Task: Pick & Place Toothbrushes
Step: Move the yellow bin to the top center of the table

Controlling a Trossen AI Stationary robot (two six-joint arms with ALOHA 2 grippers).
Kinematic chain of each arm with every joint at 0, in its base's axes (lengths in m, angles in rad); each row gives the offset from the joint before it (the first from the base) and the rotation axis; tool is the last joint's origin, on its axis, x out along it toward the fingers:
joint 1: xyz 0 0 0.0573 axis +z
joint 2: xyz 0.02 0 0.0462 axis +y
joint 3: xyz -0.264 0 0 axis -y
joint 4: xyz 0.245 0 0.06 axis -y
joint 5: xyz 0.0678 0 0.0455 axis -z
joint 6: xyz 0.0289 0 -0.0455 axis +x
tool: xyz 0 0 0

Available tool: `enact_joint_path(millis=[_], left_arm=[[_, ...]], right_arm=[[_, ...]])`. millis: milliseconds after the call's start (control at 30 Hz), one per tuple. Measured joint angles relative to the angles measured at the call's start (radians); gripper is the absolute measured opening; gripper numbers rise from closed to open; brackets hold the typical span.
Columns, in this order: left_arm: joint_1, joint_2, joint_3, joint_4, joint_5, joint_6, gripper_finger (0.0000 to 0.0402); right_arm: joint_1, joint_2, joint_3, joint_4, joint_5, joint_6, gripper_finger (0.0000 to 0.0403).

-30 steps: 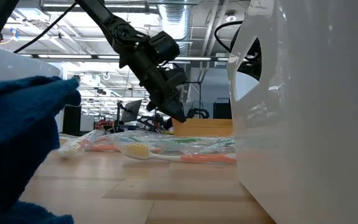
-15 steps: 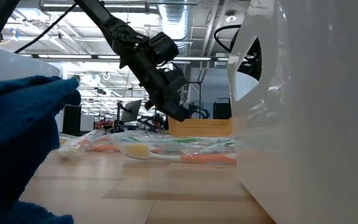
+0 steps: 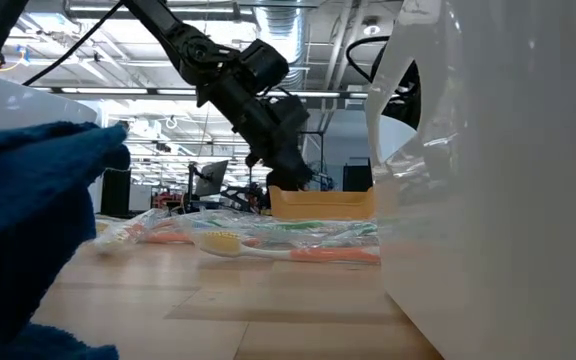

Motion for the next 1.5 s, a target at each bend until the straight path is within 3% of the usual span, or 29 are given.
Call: enact_joint_path(millis=[233, 567, 1500], left_arm=[[-0.001, 0.000, 0.000, 0.024, 0.073, 0.022, 0.0003], [-0.001, -0.002, 0.000, 0.064, 0.110, 0.022, 0.0003], [0.000, -0.002, 0.000, 0.101, 0.112, 0.022, 0.0003]], right_arm=[[0.054, 0.002, 0.000, -0.004, -0.084, -0.015, 0.0001], [0.073, 0.004, 0.000, 0.091, -0.077, -0.056, 0.0001], [0.035, 0.011, 0.000, 0.103, -0.019, 0.038, 0.0001]])
